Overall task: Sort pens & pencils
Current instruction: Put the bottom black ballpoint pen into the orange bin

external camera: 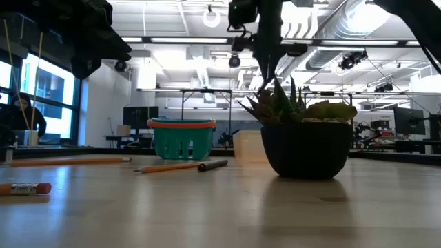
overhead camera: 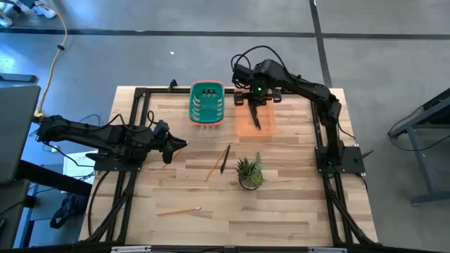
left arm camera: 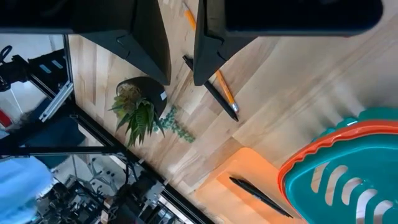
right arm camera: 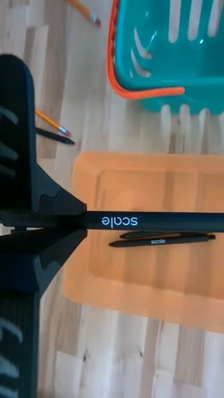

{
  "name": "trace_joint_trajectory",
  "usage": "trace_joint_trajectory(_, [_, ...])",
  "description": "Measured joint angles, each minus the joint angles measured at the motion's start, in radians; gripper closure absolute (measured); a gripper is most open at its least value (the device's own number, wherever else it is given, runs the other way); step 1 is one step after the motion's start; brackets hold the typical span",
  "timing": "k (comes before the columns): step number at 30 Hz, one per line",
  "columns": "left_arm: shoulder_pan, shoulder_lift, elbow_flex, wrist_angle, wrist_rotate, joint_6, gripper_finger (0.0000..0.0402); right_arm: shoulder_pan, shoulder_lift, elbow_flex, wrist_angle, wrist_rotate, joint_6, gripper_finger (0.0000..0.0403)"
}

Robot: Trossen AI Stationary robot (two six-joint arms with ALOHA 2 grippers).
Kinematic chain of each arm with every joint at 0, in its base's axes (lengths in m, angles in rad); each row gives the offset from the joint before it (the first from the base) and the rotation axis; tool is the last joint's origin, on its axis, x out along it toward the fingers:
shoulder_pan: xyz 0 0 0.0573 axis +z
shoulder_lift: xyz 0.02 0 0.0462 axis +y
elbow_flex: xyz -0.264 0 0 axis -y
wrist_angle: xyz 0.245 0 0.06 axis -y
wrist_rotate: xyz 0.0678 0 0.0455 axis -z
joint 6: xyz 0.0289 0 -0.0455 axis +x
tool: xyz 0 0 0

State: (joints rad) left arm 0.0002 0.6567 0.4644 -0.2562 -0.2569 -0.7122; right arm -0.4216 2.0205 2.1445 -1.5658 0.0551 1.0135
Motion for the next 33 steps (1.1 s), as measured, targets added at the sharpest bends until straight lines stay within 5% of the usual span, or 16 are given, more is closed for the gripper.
trace_joint_trajectory(18, [0.0,0.0,0.0,-0.008,0.0,0.006,0.0344,-0.031,0.216,0.0,0.019,-0.012,-0.055,0.0403])
trace_joint_trajectory(33, [0.0,0.0,0.0,-0.009,-0.016,0.031,0.0344,-0.056,0.225,0.0,0.038,0.023,-0.028,0.0368])
